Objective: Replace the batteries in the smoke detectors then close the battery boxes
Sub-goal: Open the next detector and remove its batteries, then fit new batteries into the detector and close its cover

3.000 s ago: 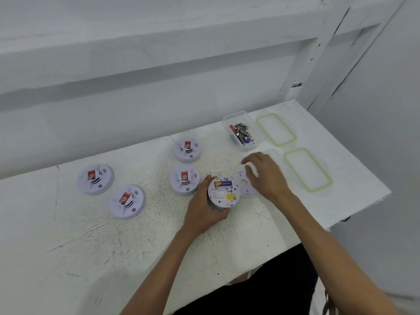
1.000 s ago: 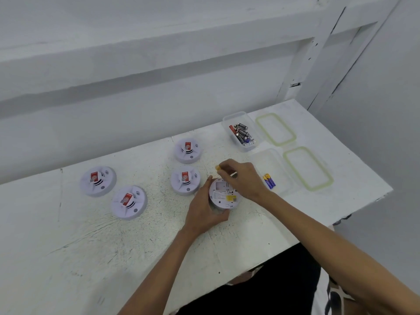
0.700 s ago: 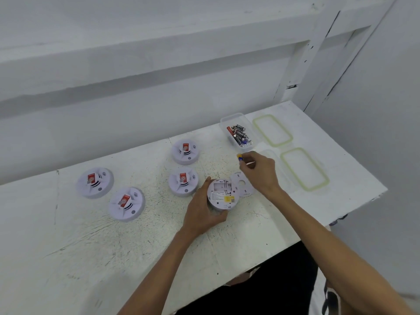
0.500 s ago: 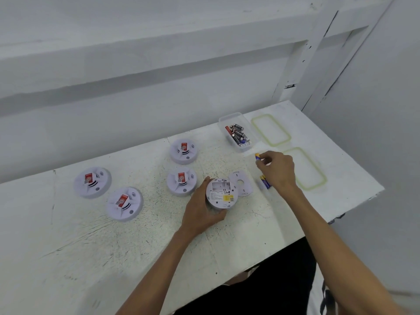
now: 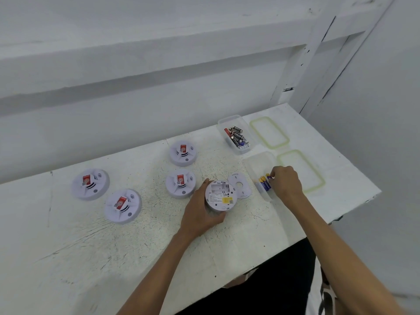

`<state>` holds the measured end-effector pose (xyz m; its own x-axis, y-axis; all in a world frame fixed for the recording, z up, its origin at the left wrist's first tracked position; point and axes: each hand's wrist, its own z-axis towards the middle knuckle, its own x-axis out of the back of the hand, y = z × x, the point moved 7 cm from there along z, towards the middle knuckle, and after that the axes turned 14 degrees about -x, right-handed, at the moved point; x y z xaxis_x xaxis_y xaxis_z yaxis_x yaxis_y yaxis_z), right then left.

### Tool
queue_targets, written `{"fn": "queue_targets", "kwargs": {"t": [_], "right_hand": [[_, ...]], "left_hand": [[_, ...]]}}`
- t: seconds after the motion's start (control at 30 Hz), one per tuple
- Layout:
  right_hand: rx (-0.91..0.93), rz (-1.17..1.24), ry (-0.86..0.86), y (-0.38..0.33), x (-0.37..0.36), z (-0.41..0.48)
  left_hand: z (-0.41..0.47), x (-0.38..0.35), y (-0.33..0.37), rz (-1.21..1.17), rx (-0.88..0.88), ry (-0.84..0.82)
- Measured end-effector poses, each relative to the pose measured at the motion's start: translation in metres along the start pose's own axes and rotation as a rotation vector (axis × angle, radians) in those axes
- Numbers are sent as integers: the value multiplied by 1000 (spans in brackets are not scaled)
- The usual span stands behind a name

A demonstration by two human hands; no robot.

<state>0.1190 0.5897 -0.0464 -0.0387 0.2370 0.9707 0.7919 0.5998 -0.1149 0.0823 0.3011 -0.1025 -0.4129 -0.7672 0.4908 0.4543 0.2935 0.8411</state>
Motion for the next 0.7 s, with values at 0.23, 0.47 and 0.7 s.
{"fn": "queue_targets", "kwargs": {"t": [0.23,0.47,0.7], "right_hand": [[8,26,-8,3,-3,3],[67,87,100,-9,13,1],[237,319,230,-50,48,-4]], "left_hand": [[0,1,2,-5,-21,16],[-1,-1,1,-29,-4,12],[2,-5,-2,18,-12,21]]}}
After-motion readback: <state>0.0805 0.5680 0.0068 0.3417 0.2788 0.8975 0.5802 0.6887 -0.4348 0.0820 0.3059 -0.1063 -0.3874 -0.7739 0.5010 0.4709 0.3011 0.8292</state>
